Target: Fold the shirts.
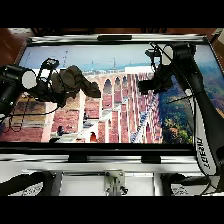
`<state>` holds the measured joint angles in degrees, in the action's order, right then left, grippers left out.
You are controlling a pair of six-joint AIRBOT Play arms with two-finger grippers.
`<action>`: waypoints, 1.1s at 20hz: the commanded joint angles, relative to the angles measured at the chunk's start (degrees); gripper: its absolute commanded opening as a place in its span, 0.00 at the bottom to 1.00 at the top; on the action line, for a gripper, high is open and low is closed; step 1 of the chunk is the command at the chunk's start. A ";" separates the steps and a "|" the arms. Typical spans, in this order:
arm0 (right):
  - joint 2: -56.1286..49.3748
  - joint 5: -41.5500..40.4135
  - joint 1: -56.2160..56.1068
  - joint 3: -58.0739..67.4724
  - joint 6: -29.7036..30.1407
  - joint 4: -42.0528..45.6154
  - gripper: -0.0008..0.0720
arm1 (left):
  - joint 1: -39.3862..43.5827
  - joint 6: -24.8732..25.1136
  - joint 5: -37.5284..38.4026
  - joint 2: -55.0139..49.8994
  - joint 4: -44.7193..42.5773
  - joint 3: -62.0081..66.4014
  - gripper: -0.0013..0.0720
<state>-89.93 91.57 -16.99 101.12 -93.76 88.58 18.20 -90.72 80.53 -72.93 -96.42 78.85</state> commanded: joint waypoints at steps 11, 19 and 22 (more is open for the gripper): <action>0.00 0.00 -0.02 0.07 0.00 -0.02 0.88 | 0.04 0.00 0.00 0.04 -0.02 -0.02 1.00; 0.00 -0.52 -0.02 0.07 -0.02 -0.02 0.88 | 0.04 -0.07 -4.74 -0.04 3.50 -0.02 1.00; -0.02 -2.95 -0.02 0.07 0.00 0.09 0.88 | 0.04 -5.79 -8.07 -0.46 7.96 -0.02 1.00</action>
<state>-89.93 90.26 -16.99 101.12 -93.73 88.58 18.20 -91.96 76.16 -73.08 -92.66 78.85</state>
